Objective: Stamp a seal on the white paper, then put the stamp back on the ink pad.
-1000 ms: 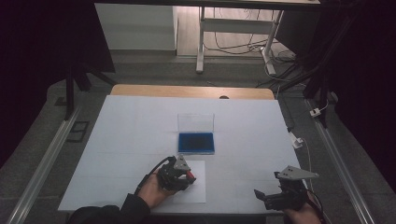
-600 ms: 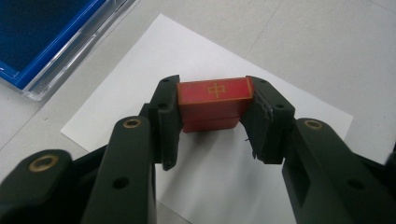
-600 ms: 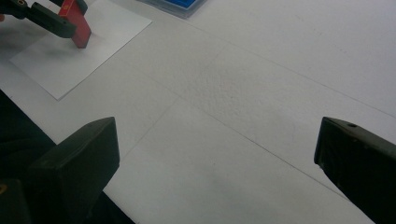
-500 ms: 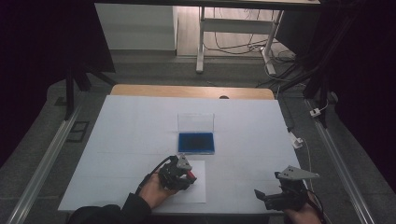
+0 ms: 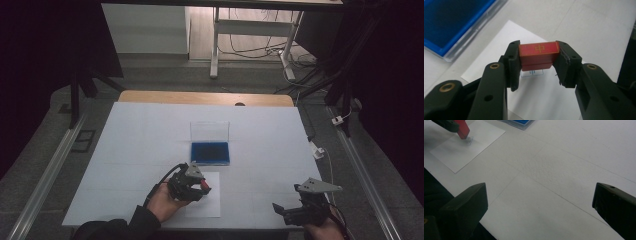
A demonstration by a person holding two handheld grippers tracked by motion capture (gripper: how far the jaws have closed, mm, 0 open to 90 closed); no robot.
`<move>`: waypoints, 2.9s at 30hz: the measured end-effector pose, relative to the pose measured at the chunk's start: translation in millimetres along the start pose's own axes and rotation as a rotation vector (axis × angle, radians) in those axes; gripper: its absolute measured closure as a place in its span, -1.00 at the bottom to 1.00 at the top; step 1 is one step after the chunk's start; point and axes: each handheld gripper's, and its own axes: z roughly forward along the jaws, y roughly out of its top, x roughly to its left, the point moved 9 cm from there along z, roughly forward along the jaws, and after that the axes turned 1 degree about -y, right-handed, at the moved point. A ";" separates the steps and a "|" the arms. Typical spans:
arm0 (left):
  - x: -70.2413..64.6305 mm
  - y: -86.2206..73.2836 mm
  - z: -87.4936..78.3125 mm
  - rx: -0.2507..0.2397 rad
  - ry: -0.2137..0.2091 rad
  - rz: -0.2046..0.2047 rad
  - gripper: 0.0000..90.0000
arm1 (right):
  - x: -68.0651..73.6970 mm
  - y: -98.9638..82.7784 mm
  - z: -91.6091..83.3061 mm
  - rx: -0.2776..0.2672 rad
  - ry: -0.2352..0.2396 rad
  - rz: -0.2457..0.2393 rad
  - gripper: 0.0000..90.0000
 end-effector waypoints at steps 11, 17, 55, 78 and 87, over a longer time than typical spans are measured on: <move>5.9 6.4 -11.0 -0.029 0.002 -0.004 0.29 | 0.2 -0.4 -0.4 0.000 -0.001 -0.004 -0.99; 10.3 9.4 -15.1 -0.042 0.001 -0.004 0.29 | 0.2 -0.6 -0.4 0.000 0.000 -0.003 -0.99; 48.8 32.7 -26.0 -0.104 0.022 -0.070 0.29 | -0.6 -2.4 -1.3 0.007 -0.006 0.007 -0.99; 75.9 50.7 -10.3 -0.113 0.024 -0.115 0.29 | -1.1 -2.6 -1.3 0.008 -0.006 0.011 -0.99; 86.7 56.6 -0.1 -0.108 0.038 -0.119 0.29 | -1.2 -2.7 -1.1 0.009 -0.005 0.013 -0.99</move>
